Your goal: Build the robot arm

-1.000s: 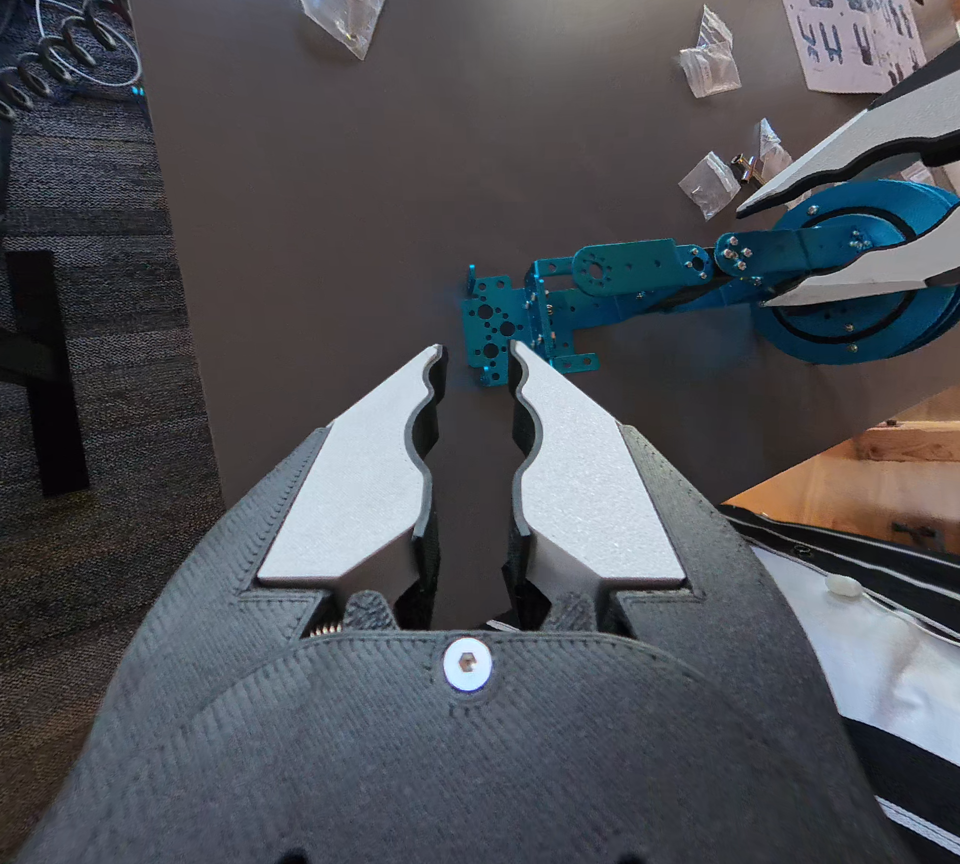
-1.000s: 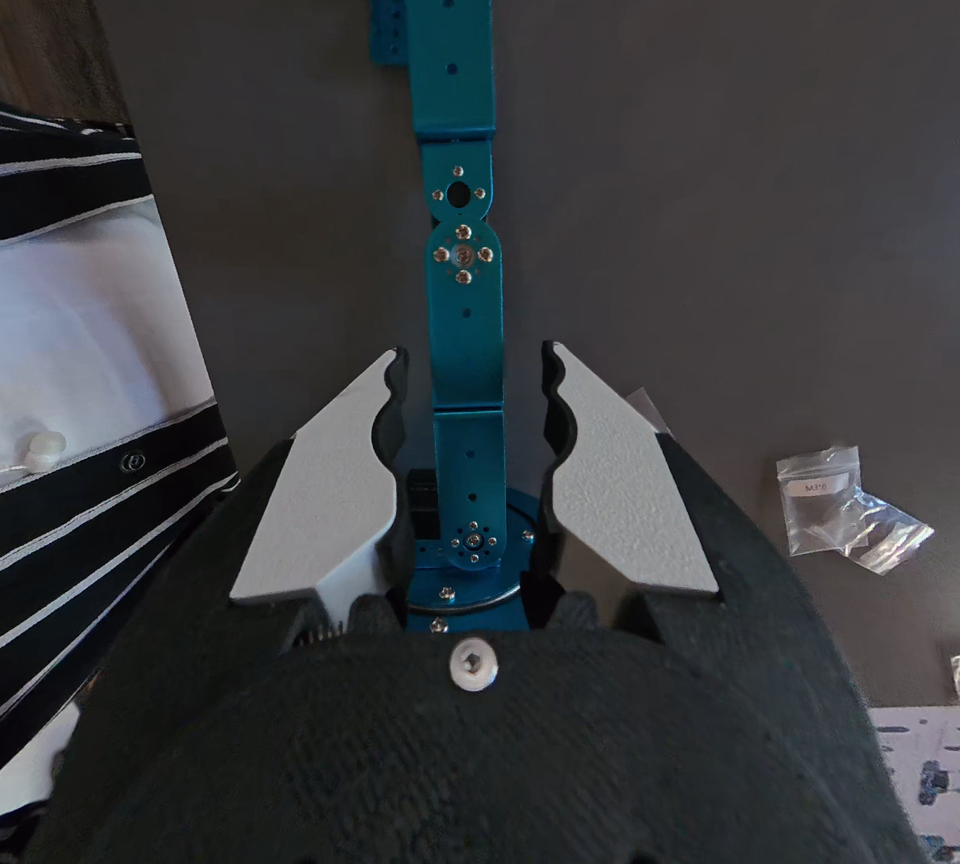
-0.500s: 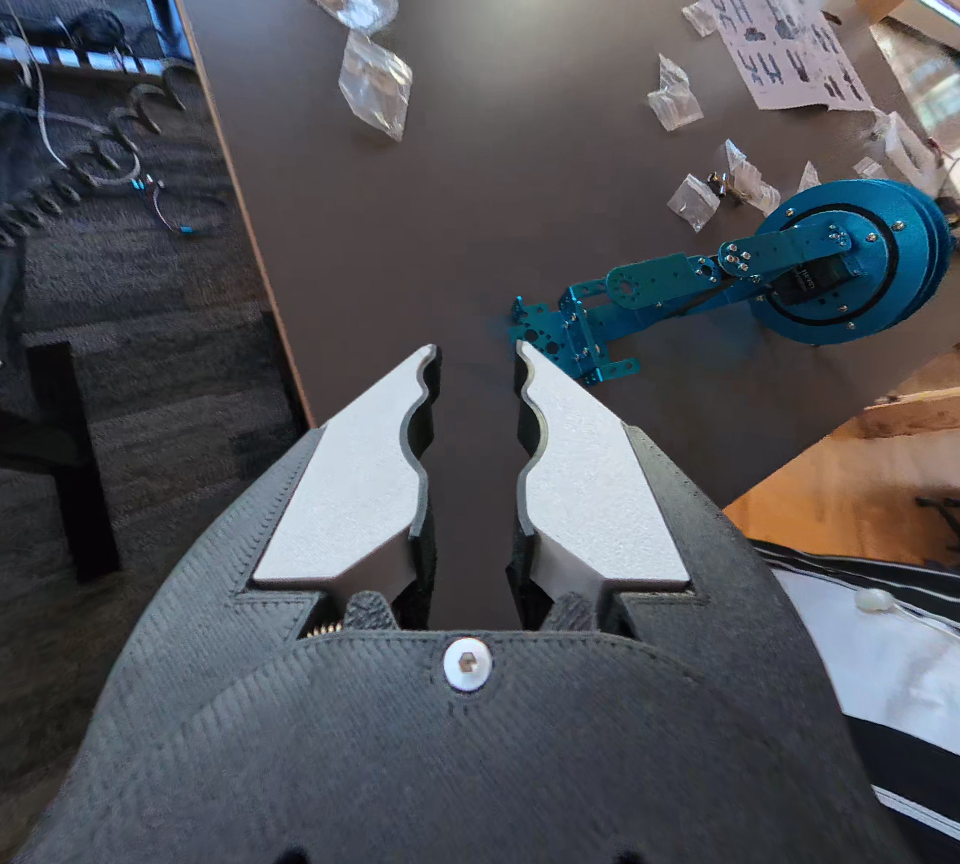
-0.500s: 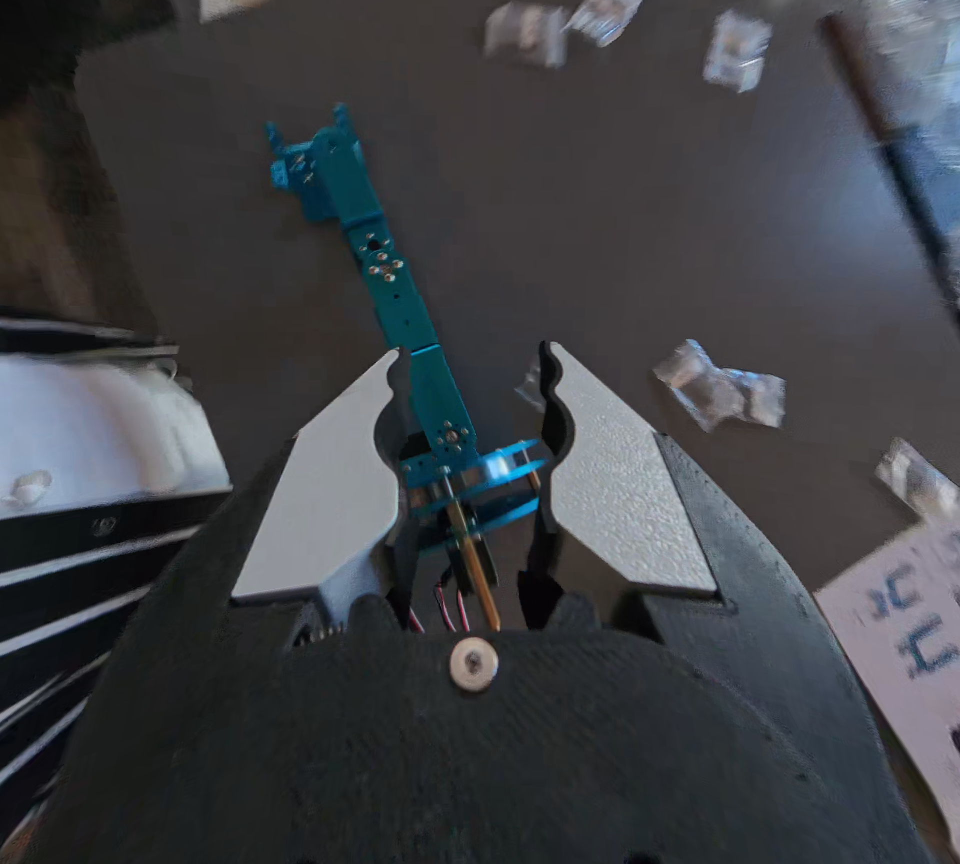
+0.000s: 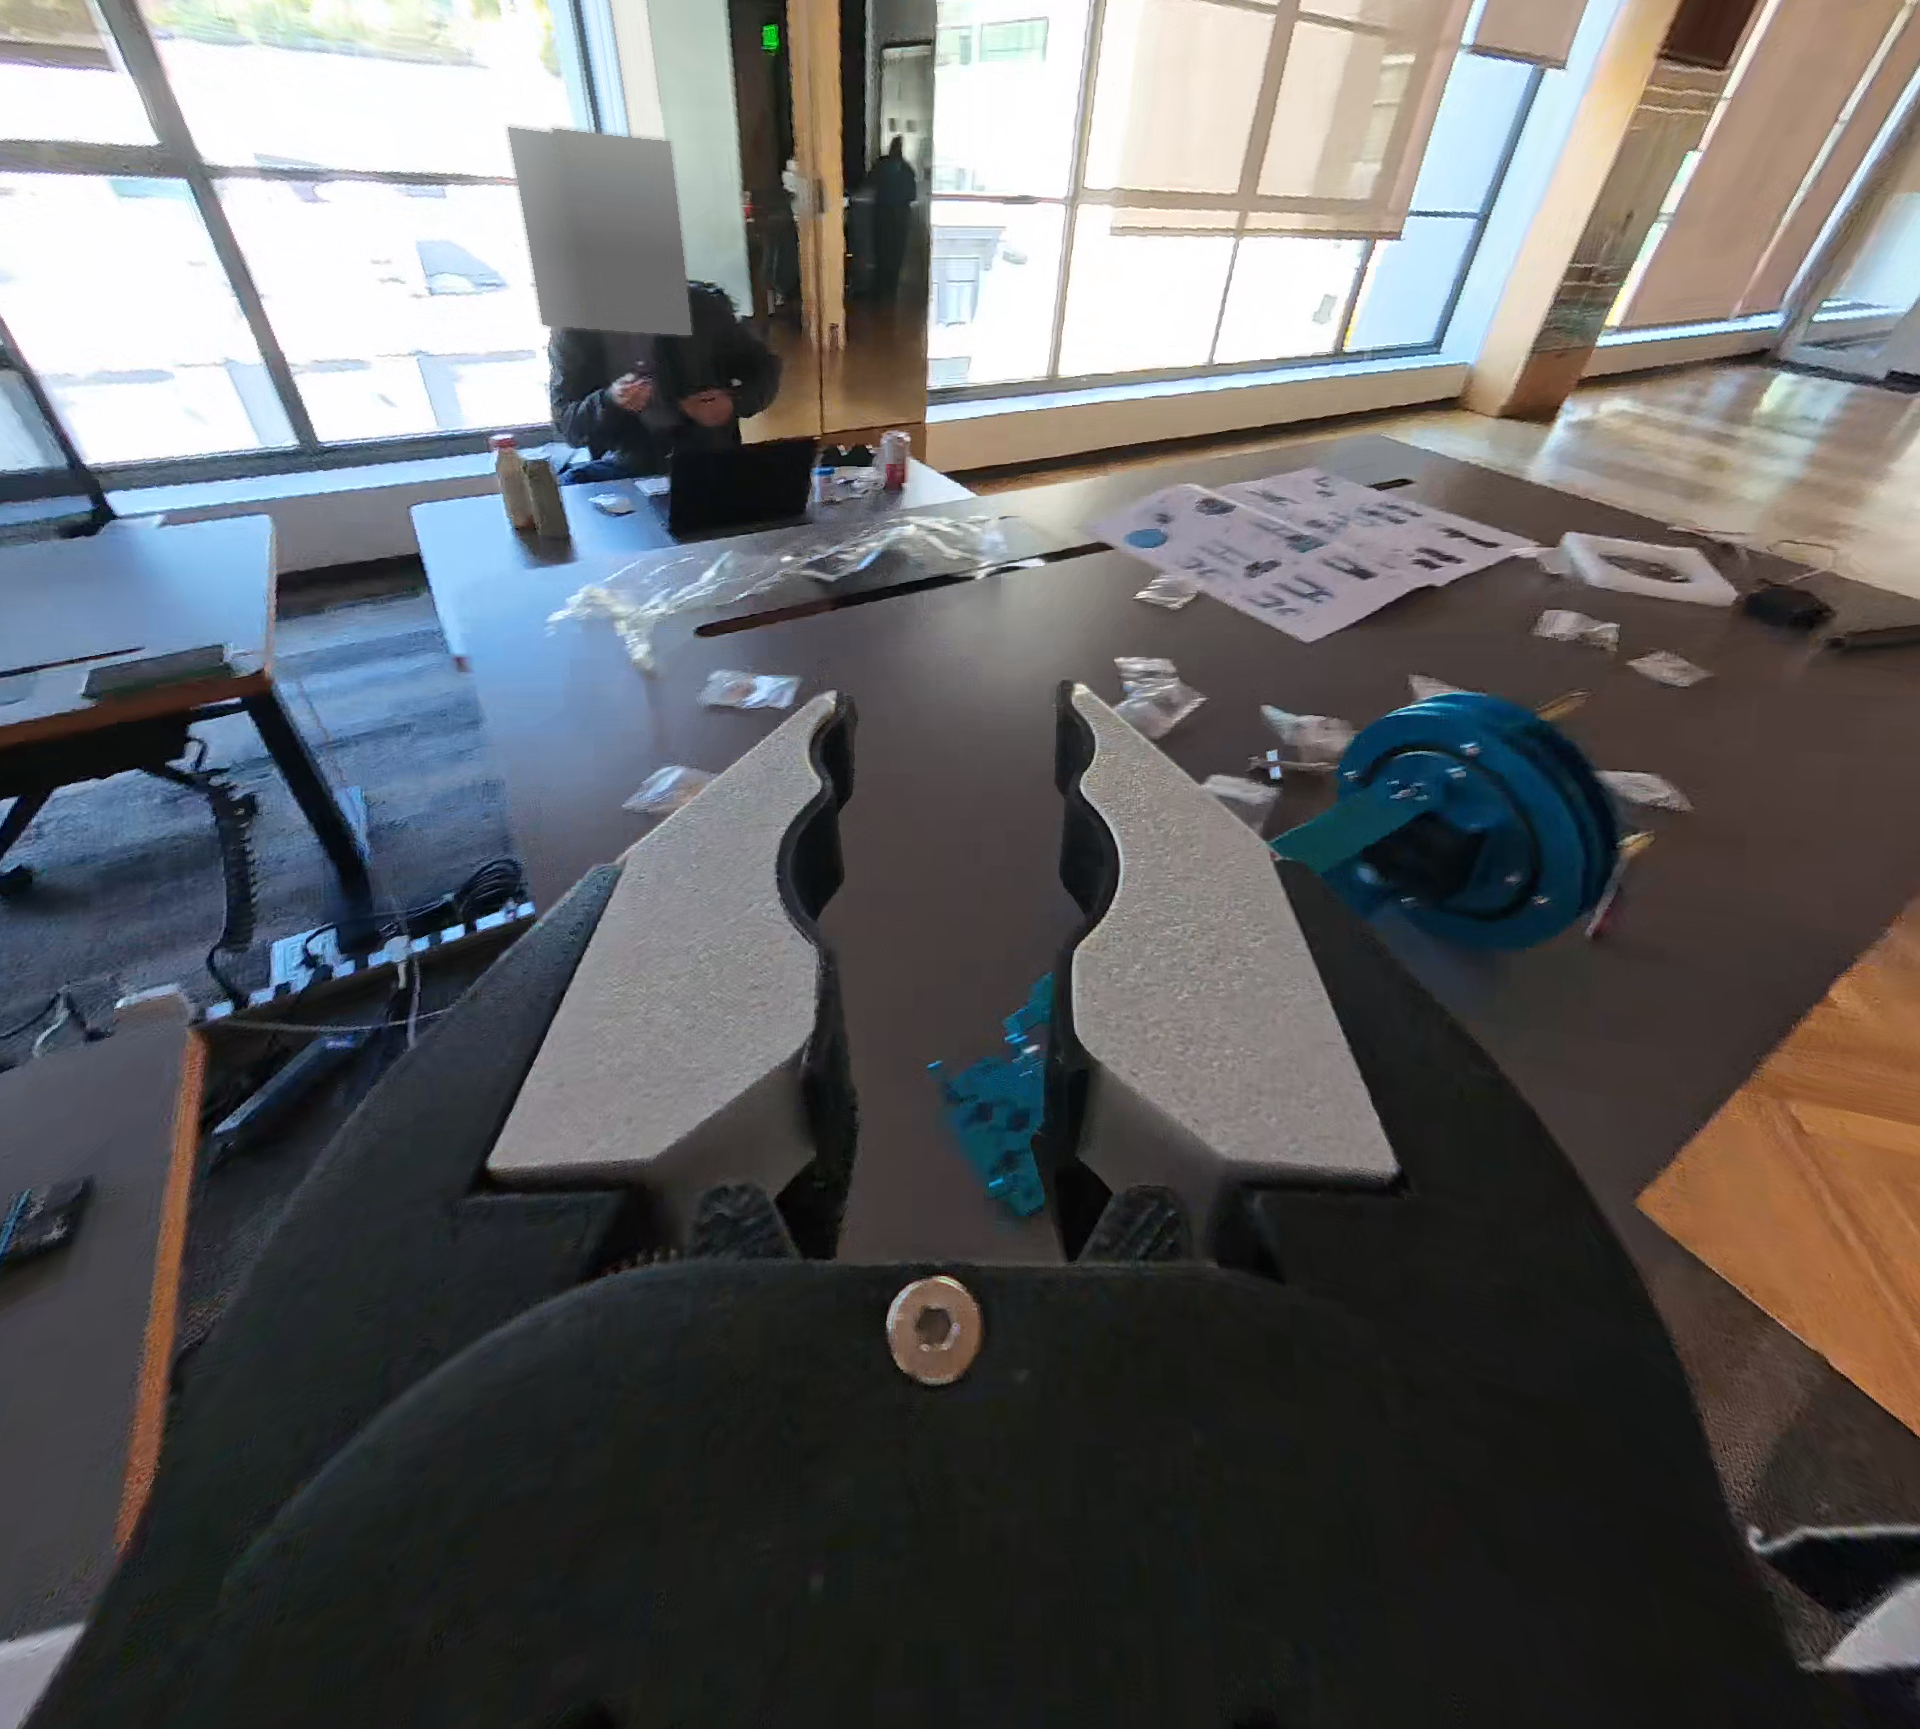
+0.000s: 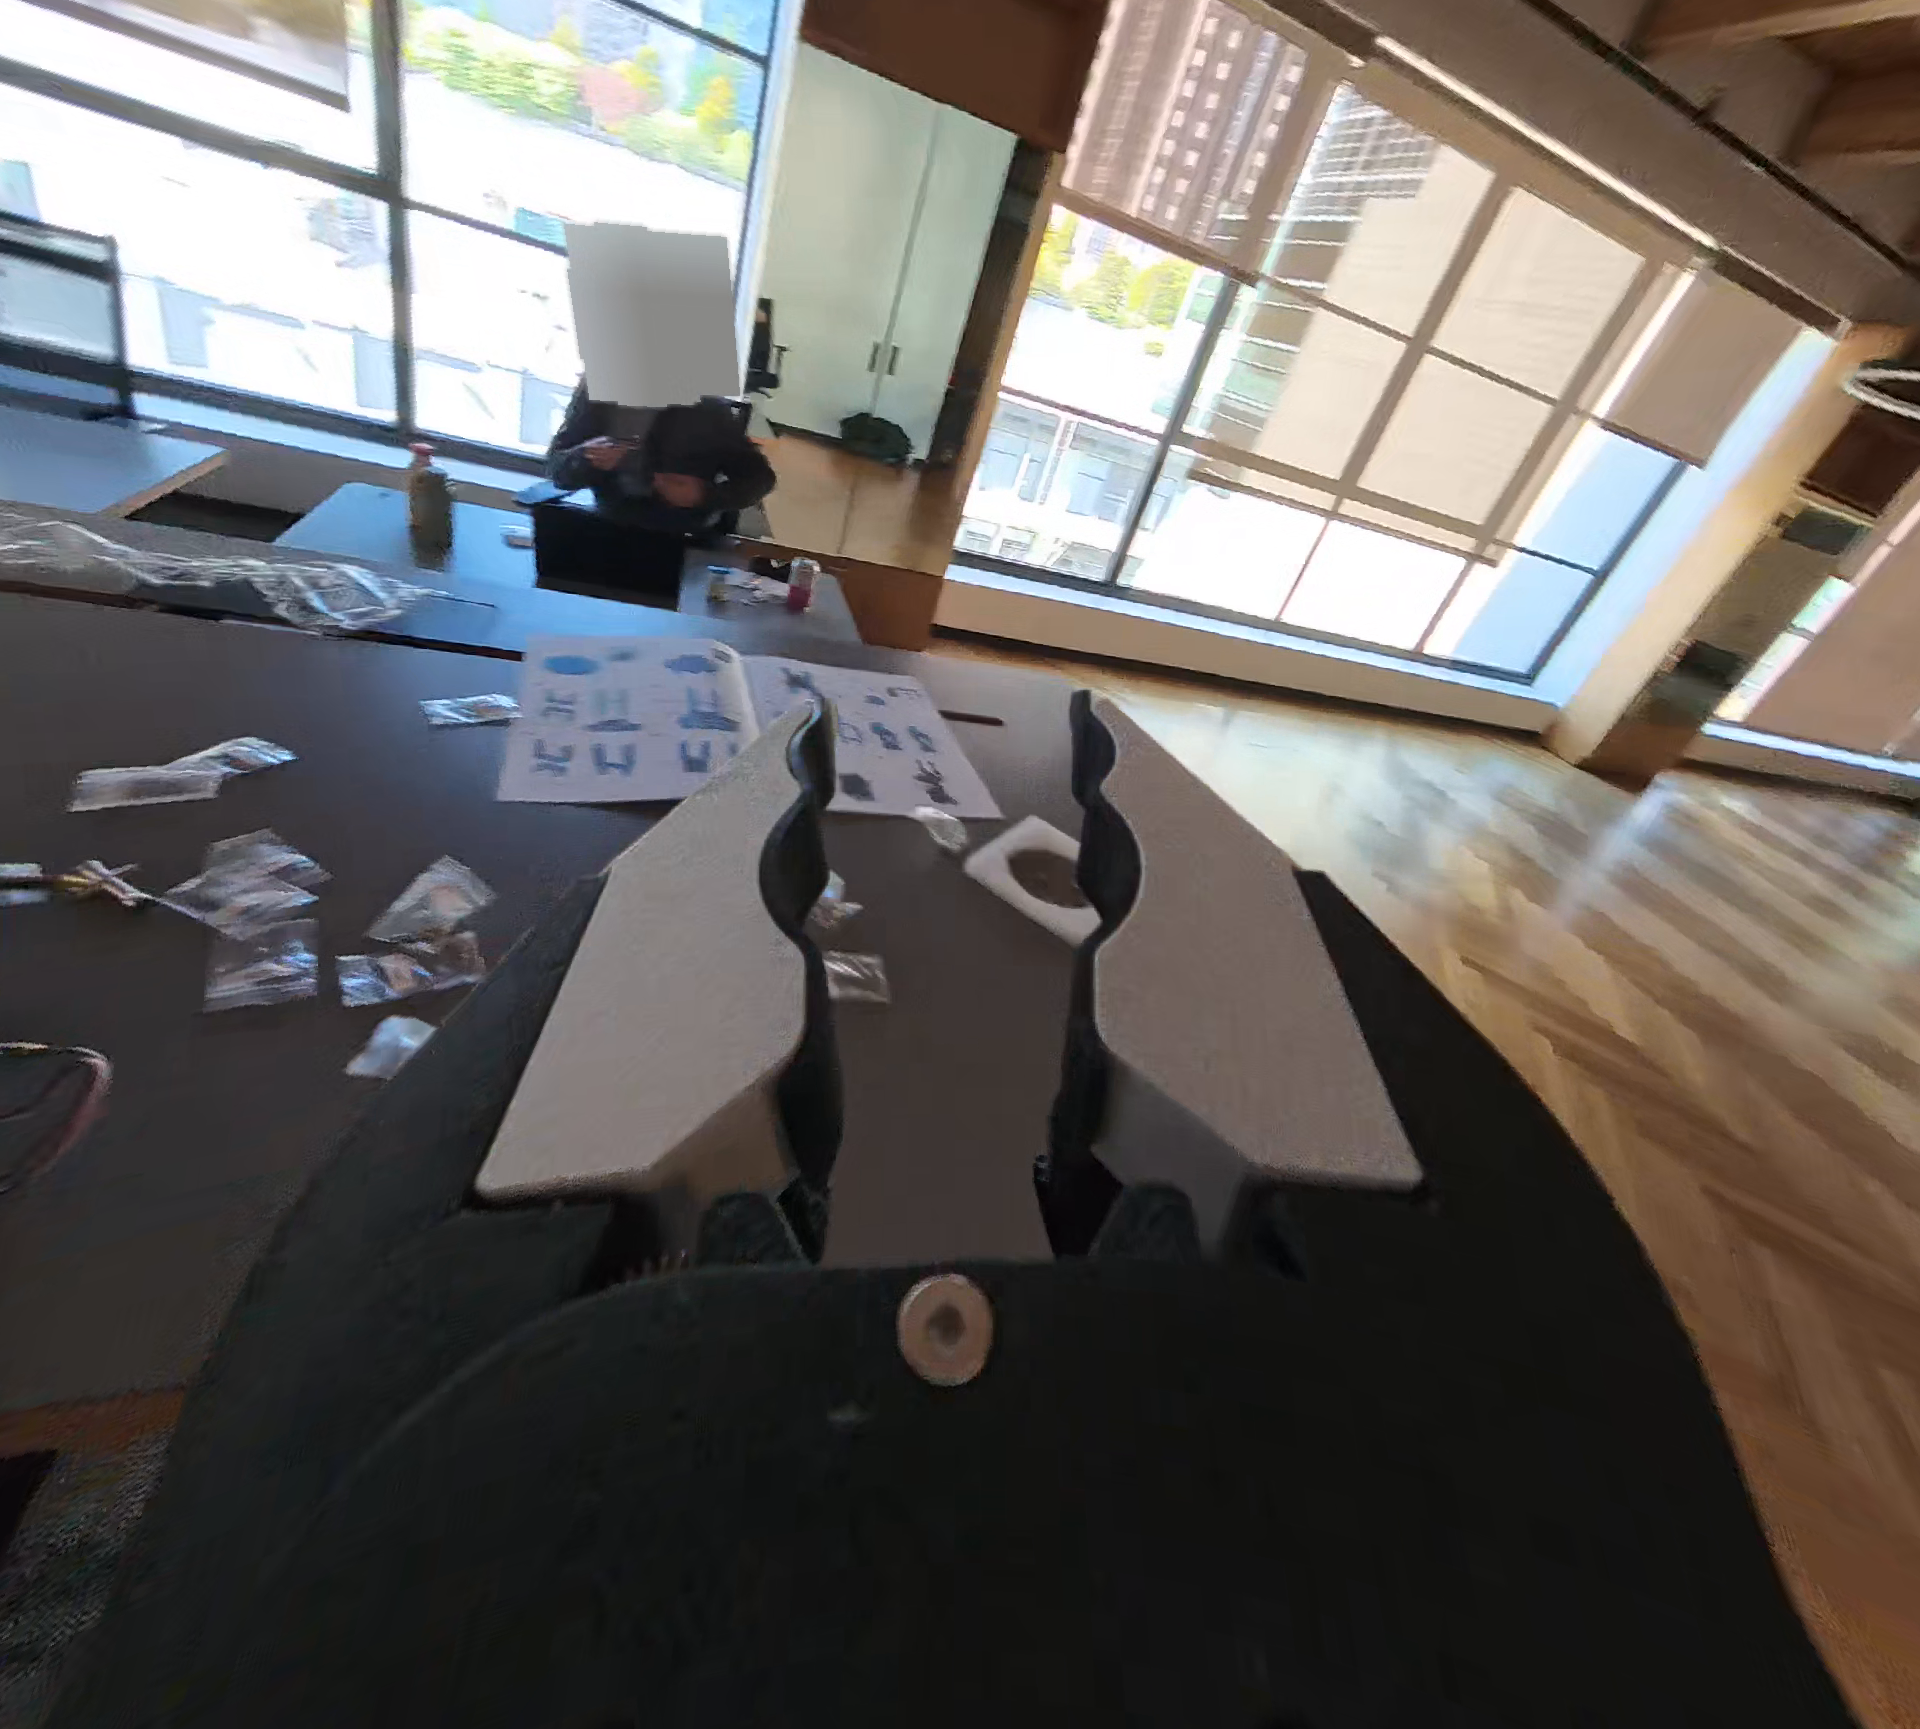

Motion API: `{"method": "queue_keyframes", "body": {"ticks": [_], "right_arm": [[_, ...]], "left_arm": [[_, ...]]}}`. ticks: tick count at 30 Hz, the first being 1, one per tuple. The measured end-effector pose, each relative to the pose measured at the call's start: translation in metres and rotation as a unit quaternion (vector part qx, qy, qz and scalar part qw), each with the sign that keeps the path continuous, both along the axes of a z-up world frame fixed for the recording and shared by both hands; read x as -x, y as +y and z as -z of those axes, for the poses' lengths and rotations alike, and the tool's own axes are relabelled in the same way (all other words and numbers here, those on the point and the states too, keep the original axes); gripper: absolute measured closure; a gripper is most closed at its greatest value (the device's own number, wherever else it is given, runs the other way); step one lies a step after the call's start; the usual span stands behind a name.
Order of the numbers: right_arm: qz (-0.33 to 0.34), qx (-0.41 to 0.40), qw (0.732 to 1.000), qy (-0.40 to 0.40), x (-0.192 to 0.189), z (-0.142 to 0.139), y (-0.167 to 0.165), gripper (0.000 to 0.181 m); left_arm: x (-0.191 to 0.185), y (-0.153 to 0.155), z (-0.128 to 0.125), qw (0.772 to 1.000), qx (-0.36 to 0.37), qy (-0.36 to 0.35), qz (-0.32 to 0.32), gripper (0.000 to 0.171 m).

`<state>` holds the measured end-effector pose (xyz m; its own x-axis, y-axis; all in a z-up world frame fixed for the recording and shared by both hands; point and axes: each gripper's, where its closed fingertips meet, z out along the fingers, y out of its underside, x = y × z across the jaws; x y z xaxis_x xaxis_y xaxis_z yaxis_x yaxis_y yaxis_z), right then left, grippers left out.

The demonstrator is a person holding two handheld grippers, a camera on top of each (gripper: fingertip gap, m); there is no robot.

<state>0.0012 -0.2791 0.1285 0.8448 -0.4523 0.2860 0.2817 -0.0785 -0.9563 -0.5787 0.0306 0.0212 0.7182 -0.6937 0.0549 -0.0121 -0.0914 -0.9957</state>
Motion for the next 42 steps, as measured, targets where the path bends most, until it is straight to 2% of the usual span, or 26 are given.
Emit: {"method": "queue_keyframes", "body": {"ticks": [5, 9, 13, 16, 19, 24, 27, 31, 35, 38, 42], "right_arm": [[0.045, 0.024, 0.999, -0.006, -0.07, 0.023, -0.088, 0.138], [0.009, 0.082, 0.996, 0.019, -0.129, 0.063, -0.138, 0.139], [-0.057, 0.15, 0.985, 0.069, -0.178, 0.106, -0.168, 0.136], [-0.105, 0.197, 0.973, 0.068, -0.204, 0.126, -0.169, 0.135], [-0.144, 0.204, 0.965, 0.082, -0.23, 0.141, -0.148, 0.135], [-0.231, 0.164, 0.948, 0.147, -0.252, 0.163, -0.078, 0.136], [-0.26, 0.181, 0.942, 0.107, -0.264, 0.173, -0.037, 0.133], [-0.297, 0.226, 0.927, 0.044, -0.282, 0.19, 0.007, 0.13], [-0.325, 0.28, 0.902, 0.042, -0.31, 0.216, 0.054, 0.13], [-0.37, 0.295, 0.881, 0.017, -0.326, 0.228, 0.086, 0.13], [-0.434, 0.32, 0.842, -0.036, -0.354, 0.246, 0.118, 0.128]], "left_arm": [[-0.089, -0.045, -0.026, 0.999, -0.003, -0.016, 0.048, 0.135], [-0.177, -0.098, -0.035, 0.998, -0.009, -0.027, 0.058, 0.136], [-0.268, -0.149, -0.041, 0.996, -0.022, -0.04, 0.071, 0.136], [-0.321, -0.178, -0.049, 0.995, -0.015, -0.033, 0.091, 0.131], [-0.348, -0.197, -0.06, 0.996, -0.018, -0.018, 0.091, 0.129], [-0.372, -0.204, -0.056, 0.996, -0.004, 0.021, 0.089, 0.123], [-0.387, -0.194, -0.044, 0.995, -0.006, 0.045, 0.09, 0.122], [-0.42, -0.174, -0.04, 0.994, -0.009, 0.032, 0.103, 0.123], [-0.458, -0.169, -0.038, 0.994, 0.003, 0.035, 0.107, 0.124], [-0.479, -0.164, -0.028, 0.996, 0.011, 0.064, 0.067, 0.123], [-0.521, -0.178, -0.028, 0.999, 0.022, 0.036, 0.013, 0.125]]}}
